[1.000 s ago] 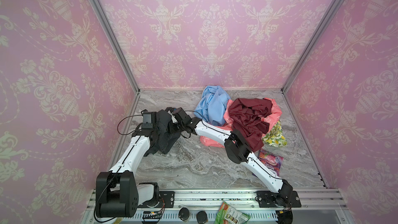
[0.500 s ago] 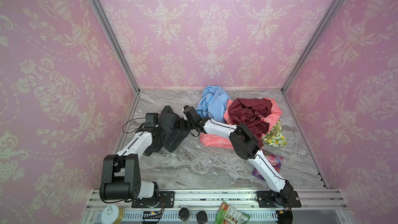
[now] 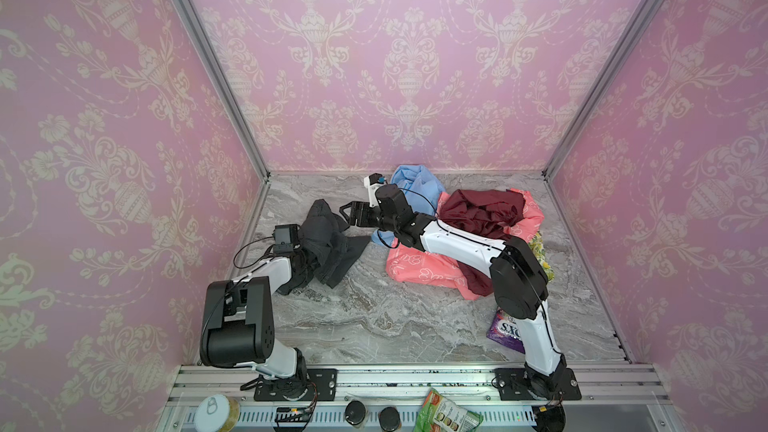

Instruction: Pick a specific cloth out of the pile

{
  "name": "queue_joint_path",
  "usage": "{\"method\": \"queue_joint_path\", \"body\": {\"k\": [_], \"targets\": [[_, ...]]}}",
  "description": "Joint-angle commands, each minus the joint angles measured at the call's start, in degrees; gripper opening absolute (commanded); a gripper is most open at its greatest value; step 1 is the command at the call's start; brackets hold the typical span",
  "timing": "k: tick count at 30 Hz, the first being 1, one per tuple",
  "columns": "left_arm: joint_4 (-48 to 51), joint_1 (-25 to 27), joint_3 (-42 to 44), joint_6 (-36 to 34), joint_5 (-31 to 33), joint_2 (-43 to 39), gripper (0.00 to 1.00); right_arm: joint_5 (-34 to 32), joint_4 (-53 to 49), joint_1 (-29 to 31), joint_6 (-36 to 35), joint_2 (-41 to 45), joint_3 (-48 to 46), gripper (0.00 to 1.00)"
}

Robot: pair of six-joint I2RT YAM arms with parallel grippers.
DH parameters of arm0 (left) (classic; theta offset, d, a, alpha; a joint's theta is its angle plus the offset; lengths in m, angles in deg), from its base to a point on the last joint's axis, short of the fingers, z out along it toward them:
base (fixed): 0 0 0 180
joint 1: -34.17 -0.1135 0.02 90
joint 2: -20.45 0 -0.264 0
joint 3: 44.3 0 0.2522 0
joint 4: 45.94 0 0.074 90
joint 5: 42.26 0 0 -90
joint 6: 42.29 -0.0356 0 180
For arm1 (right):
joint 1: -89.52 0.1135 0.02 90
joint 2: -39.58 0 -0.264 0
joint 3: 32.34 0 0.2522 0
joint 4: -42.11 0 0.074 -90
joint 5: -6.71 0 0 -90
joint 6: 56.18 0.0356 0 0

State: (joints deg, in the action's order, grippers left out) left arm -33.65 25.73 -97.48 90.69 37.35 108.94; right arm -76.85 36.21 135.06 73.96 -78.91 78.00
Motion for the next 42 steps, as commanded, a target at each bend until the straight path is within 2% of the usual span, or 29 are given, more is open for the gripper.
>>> {"method": "queue_joint_path", "body": {"k": [1, 8, 19, 27, 33, 35, 38, 42], "targets": [[0.2, -2.2, 1.4, 5.8, -0.2, 5.8, 0.02, -2.2, 2.2, 0.3, -4.5, 5.3, -4.8, 0.79], [-0.6, -5.0, -8.1, 7.5, -0.2, 14.2, 0.07, -5.9, -0.5, 0.2, -10.8, 12.9, -11.5, 0.82], [4.6, -6.5, -25.7, 10.4, 3.4, 24.9, 0.11, -7.5, -2.7, -1.7, -14.2, 22.2, -19.3, 0.87], [4.6, -6.5, -31.8, 15.5, 6.2, 30.8, 0.11, -7.7, -7.9, -4.0, -19.7, 26.4, -22.4, 0.95], [1.4, -4.9, -32.3, 19.0, 7.2, 32.2, 0.18, -7.6, -9.9, -6.4, -22.2, 28.5, -24.4, 0.98], [0.8, -4.0, -31.8, 19.4, 8.1, 31.3, 0.25, -7.0, -9.9, -7.1, -22.2, 29.2, -25.0, 0.99], [0.7, -2.8, -31.1, 19.6, 8.4, 29.3, 0.43, -6.6, -10.2, -7.8, -22.4, 30.6, -25.7, 1.0], [5.2, -1.7, -31.1, 17.5, 9.7, 26.5, 0.64, -5.8, -10.2, -9.2, -22.2, 33.1, -27.4, 1.0]]}}
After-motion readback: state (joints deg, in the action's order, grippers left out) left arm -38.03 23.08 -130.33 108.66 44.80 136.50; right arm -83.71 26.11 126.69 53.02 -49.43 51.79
